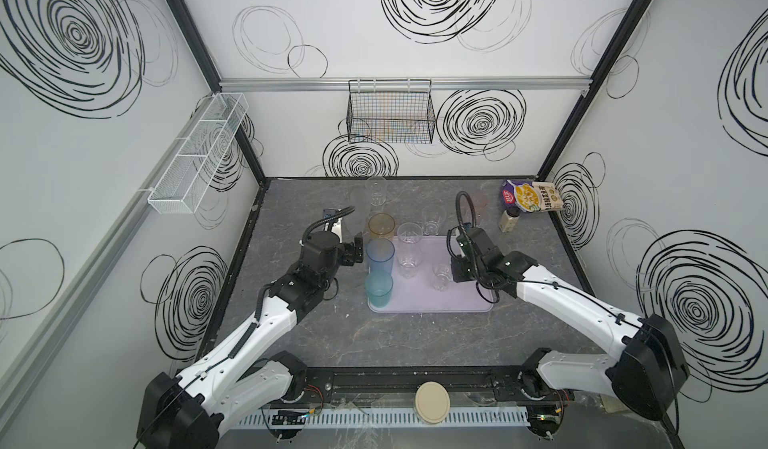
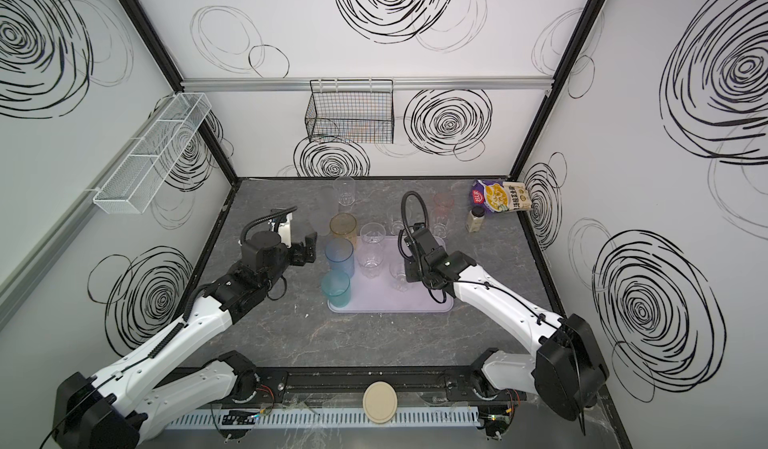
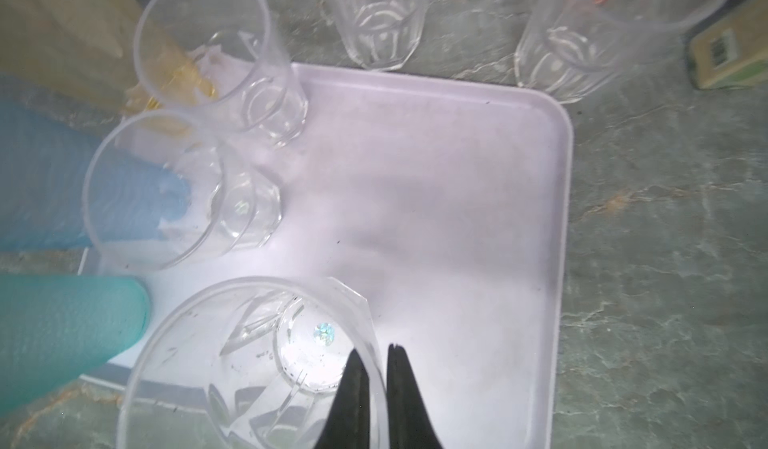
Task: Place the glasses into the tray
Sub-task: 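Carry the clear glass over the tray and lower it beside the others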
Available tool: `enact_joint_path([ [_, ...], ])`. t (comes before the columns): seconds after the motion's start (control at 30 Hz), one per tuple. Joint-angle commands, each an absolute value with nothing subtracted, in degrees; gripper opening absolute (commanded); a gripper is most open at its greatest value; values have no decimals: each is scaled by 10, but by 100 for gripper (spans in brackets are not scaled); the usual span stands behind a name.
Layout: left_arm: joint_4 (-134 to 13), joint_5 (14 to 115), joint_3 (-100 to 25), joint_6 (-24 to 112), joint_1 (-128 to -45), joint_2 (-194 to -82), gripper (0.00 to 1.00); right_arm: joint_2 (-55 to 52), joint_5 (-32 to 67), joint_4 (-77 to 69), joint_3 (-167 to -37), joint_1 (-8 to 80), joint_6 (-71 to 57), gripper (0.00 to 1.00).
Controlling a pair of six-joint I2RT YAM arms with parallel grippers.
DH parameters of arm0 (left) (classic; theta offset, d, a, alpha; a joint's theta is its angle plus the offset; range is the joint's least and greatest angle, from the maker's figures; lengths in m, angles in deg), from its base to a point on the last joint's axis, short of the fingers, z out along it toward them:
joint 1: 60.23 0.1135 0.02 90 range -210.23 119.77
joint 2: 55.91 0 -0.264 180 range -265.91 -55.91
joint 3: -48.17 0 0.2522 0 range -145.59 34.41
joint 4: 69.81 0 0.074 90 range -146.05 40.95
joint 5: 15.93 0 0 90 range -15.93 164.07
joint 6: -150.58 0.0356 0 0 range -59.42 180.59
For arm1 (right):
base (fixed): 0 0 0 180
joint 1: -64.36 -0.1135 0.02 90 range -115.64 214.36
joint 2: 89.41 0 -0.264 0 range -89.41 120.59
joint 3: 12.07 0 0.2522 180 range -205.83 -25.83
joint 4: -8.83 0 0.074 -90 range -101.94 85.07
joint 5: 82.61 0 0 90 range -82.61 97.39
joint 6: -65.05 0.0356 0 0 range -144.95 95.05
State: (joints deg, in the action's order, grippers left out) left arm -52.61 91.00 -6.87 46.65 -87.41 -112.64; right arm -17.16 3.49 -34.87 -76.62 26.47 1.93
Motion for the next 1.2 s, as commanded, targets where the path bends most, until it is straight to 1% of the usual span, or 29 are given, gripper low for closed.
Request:
enact_joint_path([
  [0.0,-572,886,-47,465,-867,-1128,96,-159,17,-357,-763,234,54,0],
  [0.3,-573,877,-44,468,-856,-1141,96,-105,8,-325,-782,165,86,0],
  [0.67,-575,876,-42,466,-856,-1146,96,-52,2,-282,-799,120,109,0],
  [1.0,-577,878,-39,466,-856,-1144,97,-26,5,-266,-797,113,111,0],
  [1.17,-577,879,-38,466,-856,-1144,97,-17,3,-264,-802,113,111,2],
])
